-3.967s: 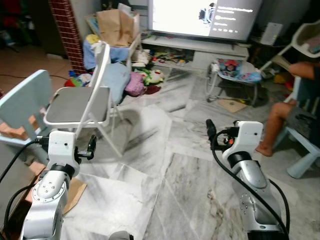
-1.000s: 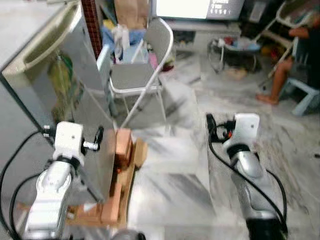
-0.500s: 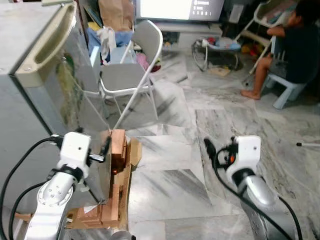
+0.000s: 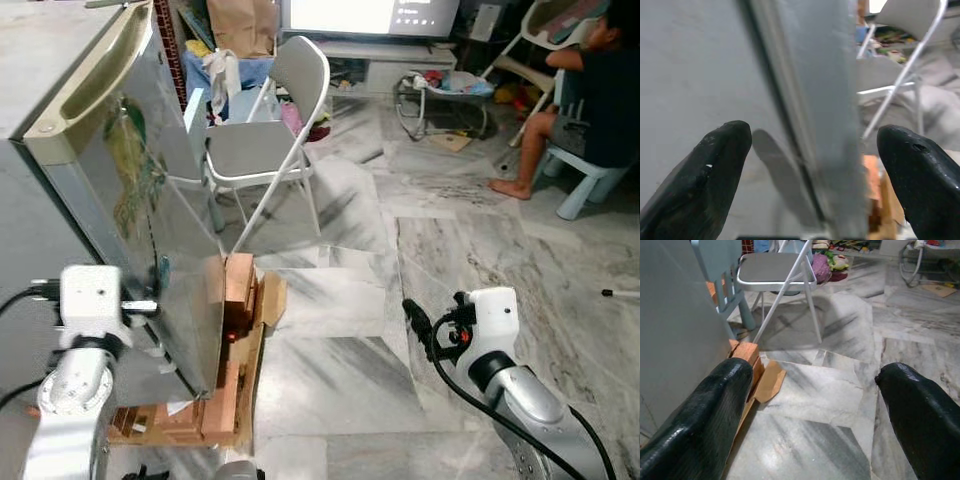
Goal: Restocking fridge
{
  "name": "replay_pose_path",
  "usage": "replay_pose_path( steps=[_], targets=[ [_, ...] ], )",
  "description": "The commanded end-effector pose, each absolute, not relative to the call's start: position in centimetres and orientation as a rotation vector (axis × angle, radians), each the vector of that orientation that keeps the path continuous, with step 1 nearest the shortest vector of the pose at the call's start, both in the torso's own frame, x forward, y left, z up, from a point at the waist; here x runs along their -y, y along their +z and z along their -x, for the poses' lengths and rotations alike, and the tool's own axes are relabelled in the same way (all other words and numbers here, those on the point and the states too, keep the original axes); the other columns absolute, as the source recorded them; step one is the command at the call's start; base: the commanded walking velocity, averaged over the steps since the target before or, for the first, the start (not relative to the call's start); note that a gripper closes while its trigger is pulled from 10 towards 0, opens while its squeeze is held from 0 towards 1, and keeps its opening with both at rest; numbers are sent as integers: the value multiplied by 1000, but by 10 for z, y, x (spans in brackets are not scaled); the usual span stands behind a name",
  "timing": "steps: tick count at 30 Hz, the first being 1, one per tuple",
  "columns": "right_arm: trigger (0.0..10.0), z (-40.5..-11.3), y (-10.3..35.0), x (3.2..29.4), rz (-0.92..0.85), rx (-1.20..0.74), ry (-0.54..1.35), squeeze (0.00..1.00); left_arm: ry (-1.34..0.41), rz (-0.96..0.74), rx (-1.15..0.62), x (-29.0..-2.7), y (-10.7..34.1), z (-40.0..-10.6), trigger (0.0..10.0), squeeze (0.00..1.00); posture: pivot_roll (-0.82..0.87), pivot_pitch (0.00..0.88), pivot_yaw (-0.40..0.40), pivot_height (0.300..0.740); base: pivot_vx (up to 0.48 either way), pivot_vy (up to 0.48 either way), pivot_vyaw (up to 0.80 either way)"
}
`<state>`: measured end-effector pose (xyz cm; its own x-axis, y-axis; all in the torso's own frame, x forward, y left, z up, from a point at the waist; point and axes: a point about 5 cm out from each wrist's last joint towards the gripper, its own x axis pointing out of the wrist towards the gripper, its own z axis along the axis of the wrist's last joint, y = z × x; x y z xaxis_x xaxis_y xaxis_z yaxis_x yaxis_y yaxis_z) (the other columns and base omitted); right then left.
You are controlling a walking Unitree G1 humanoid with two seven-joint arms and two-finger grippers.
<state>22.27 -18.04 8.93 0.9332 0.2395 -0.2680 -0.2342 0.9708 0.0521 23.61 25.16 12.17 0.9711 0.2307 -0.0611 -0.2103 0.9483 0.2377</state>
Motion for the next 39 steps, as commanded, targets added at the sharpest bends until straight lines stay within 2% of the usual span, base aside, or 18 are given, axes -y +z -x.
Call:
replay_pose_path(
  steps=[1,4,10,17,25,29,32,33,34,39],
  targets=[
    [10000,-223,96,178,-9,-259,263,0,198,-221,-103,-249,120,-239,10000,0,103,0,-43,740,0,0,0],
    [10000,-225,96,177,-10,-258,276,0,72,-272,-55,-233,127,-249,10000,0,101,0,-47,740,0,0,0],
    [10000,-231,100,173,6,-238,300,0,-45,-265,-53,-220,130,-256,10000,0,97,0,-46,740,0,0,0],
    [10000,-231,101,170,12,-228,324,0,-91,-257,-65,-217,128,-258,10000,0,99,0,-46,740,0,0,0],
    [10000,-232,103,167,18,-215,337,0,-119,-281,-89,-213,124,-266,10000,0,96,0,-48,740,0,0,719],
    [10000,-232,102,167,7,-217,325,0,-144,-285,-121,-209,121,-278,10000,0,94,0,-51,740,0,0,0],
    [10000,-233,104,167,4,-209,323,0,-206,-281,-112,-198,123,-287,10000,0,96,0,-54,740,0,0,0],
    [10000,-233,106,167,9,-192,308,0,-268,-312,-95,-182,125,-297,10000,0,95,0,-54,740,0,0,0],
    [10000,-233,106,167,9,-192,308,0,-268,-312,-95,-182,125,-297,10000,0,95,0,-54,740,0,0,0],
    [10000,-221,108,169,-19,-205,254,0,-375,-311,-83,-150,122,-309,10000,0,74,0,-50,740,0,0,0]
  ],
)
